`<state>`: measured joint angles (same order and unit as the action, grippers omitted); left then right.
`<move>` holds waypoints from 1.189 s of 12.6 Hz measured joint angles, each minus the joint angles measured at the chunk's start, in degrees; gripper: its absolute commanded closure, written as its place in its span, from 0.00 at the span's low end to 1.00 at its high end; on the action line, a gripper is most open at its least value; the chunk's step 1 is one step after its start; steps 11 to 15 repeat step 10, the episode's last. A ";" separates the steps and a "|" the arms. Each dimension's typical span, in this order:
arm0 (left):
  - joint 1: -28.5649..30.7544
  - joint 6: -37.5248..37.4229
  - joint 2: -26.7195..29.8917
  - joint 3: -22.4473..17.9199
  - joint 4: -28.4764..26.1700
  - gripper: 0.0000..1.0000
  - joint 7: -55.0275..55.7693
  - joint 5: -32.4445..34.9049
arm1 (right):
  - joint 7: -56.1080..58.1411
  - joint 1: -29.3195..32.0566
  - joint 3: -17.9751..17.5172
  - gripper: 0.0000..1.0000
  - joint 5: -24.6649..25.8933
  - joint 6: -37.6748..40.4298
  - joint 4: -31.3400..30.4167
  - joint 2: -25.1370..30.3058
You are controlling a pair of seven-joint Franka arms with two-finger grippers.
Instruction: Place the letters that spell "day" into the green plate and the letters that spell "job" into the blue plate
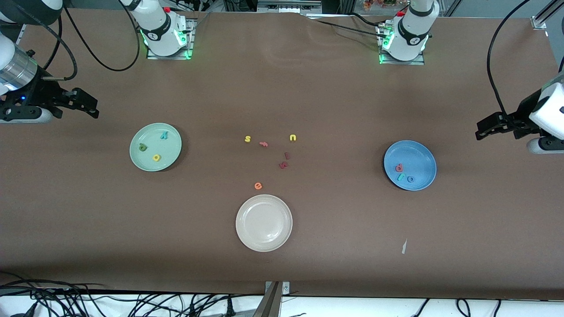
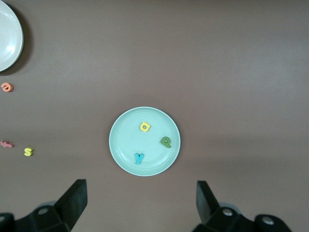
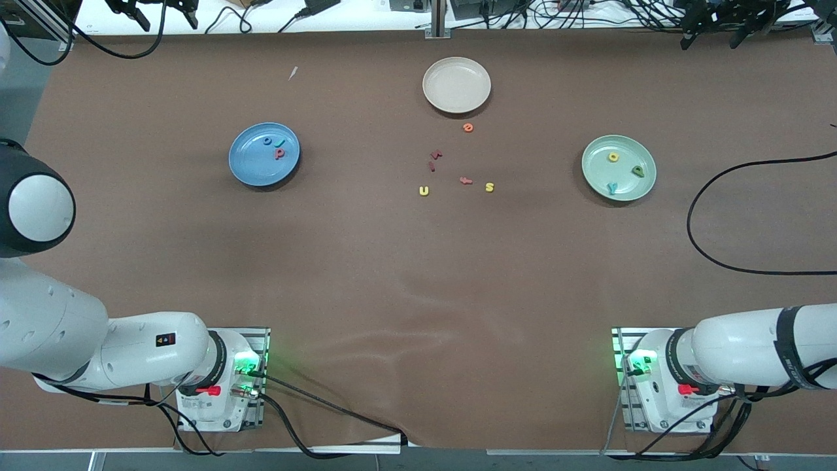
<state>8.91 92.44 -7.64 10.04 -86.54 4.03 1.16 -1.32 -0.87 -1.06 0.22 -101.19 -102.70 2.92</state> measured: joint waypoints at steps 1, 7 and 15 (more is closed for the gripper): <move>-0.78 -0.14 0.78 -0.85 -0.89 0.00 0.00 -1.26 | -0.01 0.00 0.00 0.00 0.00 0.00 0.00 0.00; -3.27 -0.07 4.36 -3.91 -2.48 0.00 -0.19 -4.16 | -0.03 0.01 0.00 0.00 0.00 -0.02 0.00 0.00; -3.50 -0.12 6.45 -4.04 -2.56 0.00 -0.20 -4.16 | -0.03 0.01 0.00 0.00 0.00 -0.03 0.00 -0.04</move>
